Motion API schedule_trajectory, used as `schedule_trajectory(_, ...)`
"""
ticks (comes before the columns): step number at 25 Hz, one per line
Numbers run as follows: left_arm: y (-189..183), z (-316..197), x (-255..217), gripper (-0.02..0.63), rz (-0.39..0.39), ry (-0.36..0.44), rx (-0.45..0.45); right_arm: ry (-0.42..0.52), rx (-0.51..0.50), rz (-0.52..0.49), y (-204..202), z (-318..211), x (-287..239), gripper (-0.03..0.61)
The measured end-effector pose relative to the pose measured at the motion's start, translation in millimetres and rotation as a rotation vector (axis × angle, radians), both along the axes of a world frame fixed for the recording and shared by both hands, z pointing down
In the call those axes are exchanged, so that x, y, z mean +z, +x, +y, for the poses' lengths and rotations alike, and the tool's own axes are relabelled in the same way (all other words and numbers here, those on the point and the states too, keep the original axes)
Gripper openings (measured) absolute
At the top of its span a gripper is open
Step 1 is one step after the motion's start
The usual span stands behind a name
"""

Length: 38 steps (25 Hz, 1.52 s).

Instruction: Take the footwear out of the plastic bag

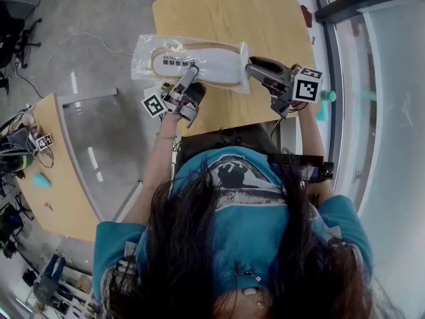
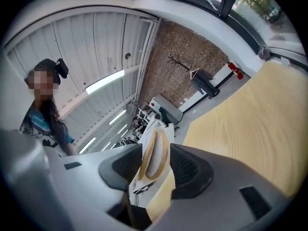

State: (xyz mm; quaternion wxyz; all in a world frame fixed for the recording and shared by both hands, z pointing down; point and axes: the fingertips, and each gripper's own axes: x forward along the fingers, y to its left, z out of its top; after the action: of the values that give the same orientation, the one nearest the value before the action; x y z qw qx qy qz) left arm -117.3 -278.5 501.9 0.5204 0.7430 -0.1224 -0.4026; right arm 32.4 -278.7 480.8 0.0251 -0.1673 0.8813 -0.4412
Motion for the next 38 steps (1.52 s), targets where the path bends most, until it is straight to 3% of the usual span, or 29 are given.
schedule_trajectory(2,0,1,-3,0.095,0.037,0.008,0.005,0.006,0.001,0.001,-1,0,-1,0.167)
schedule_trajectory(7,-1,3,-12,0.095,0.146,0.015,0.02,-0.038,-0.059,-0.126,-6,6,-12,0.193)
schedule_trajectory(11,-1,1,-9,0.091,0.129,0.003,0.002,-0.053,-0.123,-0.181,-15,13,-22,0.192)
schedule_trajectory(20,-3,-4,10,0.108,-0.064,-0.034,-0.083,-0.163,-0.06,-0.04,-12,10,1,0.096)
schedule_trajectory(27,0,-12,23,0.112,-0.233,-0.042,-0.071,-0.219,-0.065,-0.012,4,11,16,0.091)
schedule_trajectory(30,-6,-19,35,0.11,-0.289,-0.065,-0.112,-0.225,-0.056,0.001,21,14,22,0.089)
schedule_trajectory(34,2,-23,41,0.11,-0.407,-0.029,-0.055,-0.236,-0.038,0.038,38,17,29,0.086)
schedule_trajectory(38,7,-35,53,0.112,-0.466,-0.04,-0.061,-0.234,0.0,0.056,52,16,34,0.086)
